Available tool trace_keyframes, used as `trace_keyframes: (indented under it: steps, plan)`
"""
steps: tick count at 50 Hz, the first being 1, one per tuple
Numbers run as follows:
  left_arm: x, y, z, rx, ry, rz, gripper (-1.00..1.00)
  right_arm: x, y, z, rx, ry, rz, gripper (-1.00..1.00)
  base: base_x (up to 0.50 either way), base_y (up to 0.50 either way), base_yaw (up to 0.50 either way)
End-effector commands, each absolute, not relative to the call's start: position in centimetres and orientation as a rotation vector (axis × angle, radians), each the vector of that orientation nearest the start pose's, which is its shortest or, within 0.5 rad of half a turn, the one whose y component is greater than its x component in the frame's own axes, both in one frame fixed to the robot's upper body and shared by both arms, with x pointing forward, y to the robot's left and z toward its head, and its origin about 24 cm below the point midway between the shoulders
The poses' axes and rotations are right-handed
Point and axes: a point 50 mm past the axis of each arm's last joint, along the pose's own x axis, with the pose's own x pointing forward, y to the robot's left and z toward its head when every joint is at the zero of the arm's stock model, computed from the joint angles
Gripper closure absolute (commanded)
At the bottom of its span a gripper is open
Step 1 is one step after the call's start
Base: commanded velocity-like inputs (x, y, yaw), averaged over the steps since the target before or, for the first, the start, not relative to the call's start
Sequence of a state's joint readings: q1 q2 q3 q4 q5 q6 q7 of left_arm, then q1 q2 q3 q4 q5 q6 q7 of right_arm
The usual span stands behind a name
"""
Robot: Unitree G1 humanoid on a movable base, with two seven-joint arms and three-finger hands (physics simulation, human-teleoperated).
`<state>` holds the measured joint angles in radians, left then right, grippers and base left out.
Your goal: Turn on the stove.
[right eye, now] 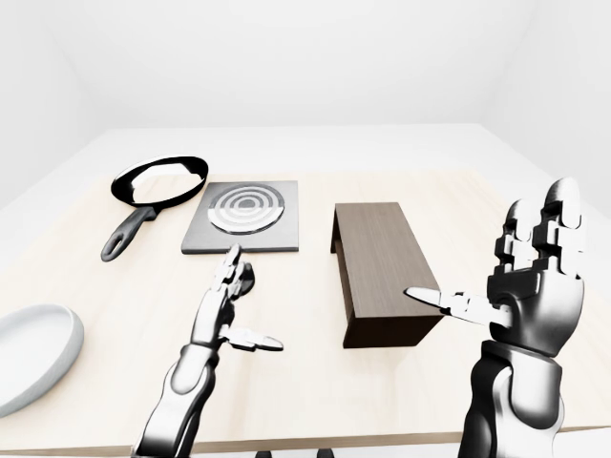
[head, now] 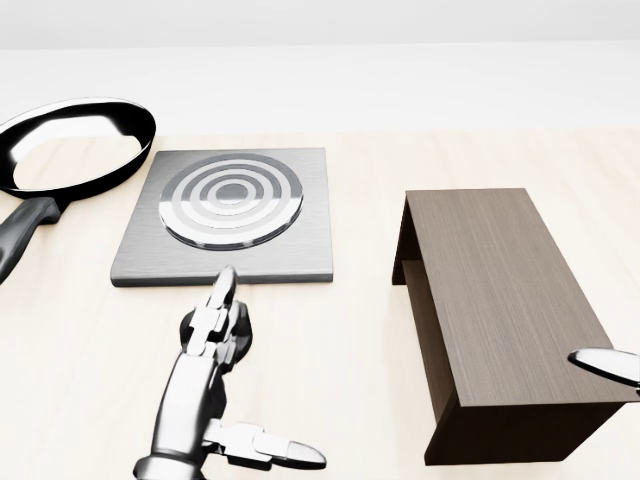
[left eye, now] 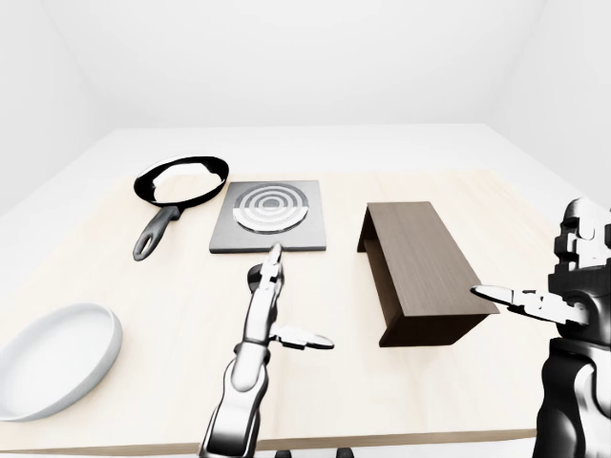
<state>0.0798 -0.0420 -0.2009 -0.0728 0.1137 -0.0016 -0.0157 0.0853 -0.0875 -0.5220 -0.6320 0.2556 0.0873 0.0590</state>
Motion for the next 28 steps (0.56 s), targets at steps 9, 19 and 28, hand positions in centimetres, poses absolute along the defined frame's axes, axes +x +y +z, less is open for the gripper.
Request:
trace_keyframes:
  steps: [9,19,28]
  plan:
    - [21.4,12.7,11.3,-0.011,-0.258,-0.107,-1.0,18.4,-25.9,17.0,-0.028,-0.526,-0.349,-1.0,0.0,0.0,0.0]
    - [21.8,14.0,12.1,-0.053,-0.296,0.017,-1.0,18.4,-26.0,16.9,-0.027,-0.519,-0.35,-1.0,0.0,0.0,0.0]
    - [21.8,14.6,12.5,-0.072,-0.311,0.075,-1.0,18.4,-26.0,16.8,-0.027,-0.516,-0.35,-1.0,0.0,0.0,0.0]
